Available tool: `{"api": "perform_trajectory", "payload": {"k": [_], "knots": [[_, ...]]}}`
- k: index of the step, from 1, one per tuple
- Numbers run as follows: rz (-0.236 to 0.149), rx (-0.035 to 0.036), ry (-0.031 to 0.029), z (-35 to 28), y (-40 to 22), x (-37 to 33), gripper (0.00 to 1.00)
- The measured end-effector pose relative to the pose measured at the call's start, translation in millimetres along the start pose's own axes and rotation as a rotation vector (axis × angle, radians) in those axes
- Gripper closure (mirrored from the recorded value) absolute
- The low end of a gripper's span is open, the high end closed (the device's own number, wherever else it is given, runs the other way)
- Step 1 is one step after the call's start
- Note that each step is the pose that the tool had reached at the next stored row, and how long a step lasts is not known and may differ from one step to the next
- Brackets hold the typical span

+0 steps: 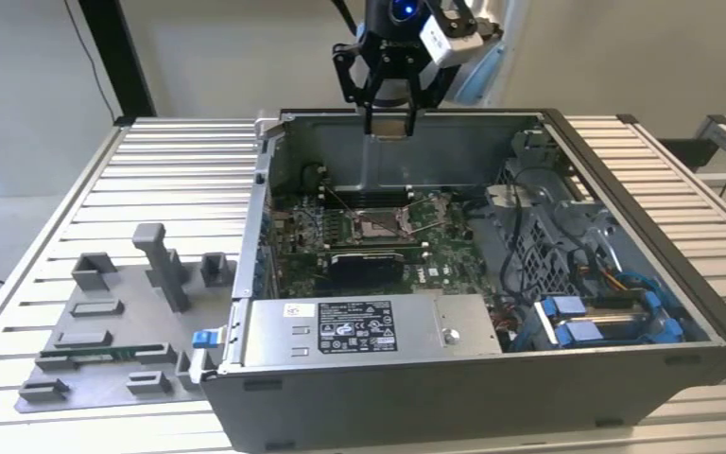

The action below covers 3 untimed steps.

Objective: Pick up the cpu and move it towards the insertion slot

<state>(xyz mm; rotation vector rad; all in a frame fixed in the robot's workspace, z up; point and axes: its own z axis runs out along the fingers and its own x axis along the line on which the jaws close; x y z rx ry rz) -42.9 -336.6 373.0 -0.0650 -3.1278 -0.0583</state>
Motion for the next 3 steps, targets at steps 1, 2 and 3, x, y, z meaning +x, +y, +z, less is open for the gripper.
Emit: {"api": "perform_trajectory", "payload": {"k": [1,2,3], "knots": [[0.0,0.0,0.0,0.0,0.0,-0.2,1.0],[0.0,0.0001,0.0001,0.0,0.0,-0.3,1.0],[0.0,0.0,0.0,0.0,0.0,-0.3,1.0]]}}
